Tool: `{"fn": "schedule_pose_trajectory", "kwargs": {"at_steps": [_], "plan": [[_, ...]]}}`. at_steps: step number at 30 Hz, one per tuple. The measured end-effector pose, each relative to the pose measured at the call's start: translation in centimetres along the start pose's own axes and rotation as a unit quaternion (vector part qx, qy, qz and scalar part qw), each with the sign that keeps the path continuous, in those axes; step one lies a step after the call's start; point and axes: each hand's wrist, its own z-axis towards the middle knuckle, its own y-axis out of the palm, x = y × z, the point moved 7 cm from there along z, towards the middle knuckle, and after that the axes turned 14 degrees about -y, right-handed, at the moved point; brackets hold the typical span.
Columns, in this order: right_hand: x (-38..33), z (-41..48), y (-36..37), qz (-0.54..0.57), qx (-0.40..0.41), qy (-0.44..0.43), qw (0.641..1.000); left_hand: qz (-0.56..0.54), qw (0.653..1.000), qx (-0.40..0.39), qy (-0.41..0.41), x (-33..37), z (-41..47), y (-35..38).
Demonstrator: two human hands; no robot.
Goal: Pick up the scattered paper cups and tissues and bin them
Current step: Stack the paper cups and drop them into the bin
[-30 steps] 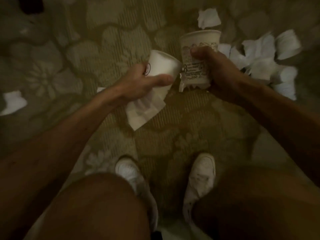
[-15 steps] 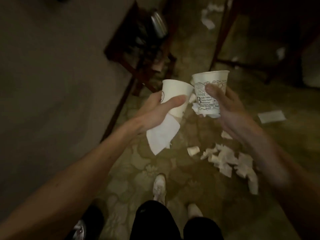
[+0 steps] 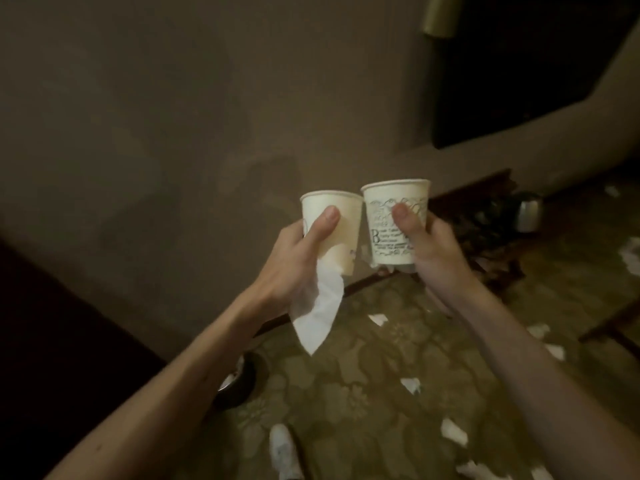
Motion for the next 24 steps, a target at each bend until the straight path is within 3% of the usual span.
{"fn": "schedule_pose_trajectory", "kwargs": {"at_steps": [4,9,12,17,24], "plan": [[2.3,-1.3,10.9,0.024,-0.082,0.004,0.996,-0.061,0.992,0.114,-0.004,-3.5,-5.5,-9.1],[8.6,-3.4,22.5,0.007,-0.12,0.07,0.99,-0.138,0.951,0.275,-0.04,-10.0,-10.7,-20.4],[12.9,-4.6,29.0,-0.013,-0.138,0.101,0.985,-0.135,0.932,0.327,-0.08,-14.8,-12.7,-26.6],[19.6,-7.2,36.9,-0.021,-0.132,0.165,0.977,-0.14,0.914,0.343,-0.167,-22.4,-14.1,-33.8],[29.3,-10.6,39.3,-0.003,-0.072,0.286,0.956,-0.179,0.874,0.322,-0.316,-31.8,-10.7,-37.3]]}}
